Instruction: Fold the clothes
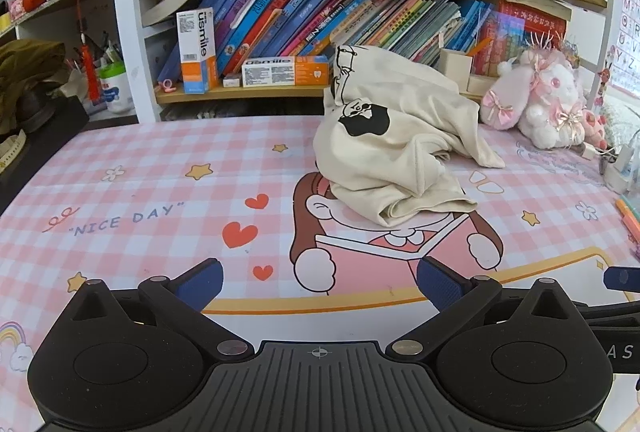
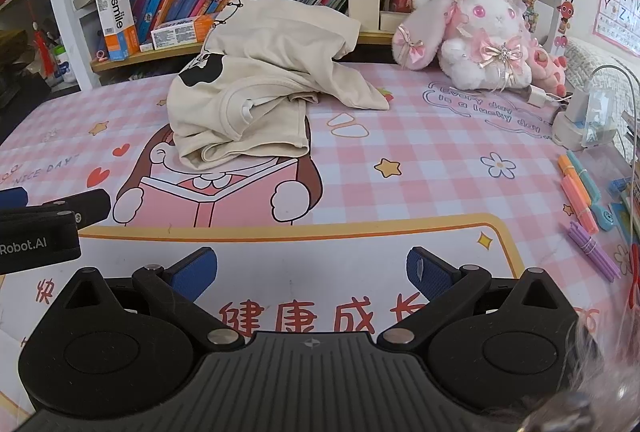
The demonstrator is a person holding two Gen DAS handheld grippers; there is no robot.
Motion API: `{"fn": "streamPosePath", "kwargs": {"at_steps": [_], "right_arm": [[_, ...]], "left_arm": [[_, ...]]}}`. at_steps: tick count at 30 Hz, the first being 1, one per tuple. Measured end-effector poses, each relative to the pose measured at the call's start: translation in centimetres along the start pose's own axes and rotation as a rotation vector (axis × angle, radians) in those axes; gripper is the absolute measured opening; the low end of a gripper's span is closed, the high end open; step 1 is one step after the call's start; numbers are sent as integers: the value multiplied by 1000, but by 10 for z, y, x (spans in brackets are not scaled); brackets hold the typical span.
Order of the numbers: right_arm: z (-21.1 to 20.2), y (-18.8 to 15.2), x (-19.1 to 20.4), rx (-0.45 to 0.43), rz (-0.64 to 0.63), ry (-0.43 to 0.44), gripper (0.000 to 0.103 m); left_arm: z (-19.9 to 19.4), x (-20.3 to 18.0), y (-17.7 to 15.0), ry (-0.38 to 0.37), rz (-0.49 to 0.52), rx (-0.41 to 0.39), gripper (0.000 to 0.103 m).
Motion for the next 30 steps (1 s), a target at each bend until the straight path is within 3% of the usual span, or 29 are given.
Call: {"fn": "streamPosePath", "kwargs": {"at_steps": [30], "right_arm": [[4, -3, 2, 10, 3, 14, 102]], "left_arm": [[0, 4, 1, 8, -5, 14, 103]]}}
Point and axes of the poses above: each gripper's, at about its wrist camera, not at the fingertips, and z roughly the way its jaws point, x to its left, y to its top, the point moved 10 cm from there along z, roughly the way its jaws point, and after that the axes turned 12 degrees about y, right-handed, at the moved point
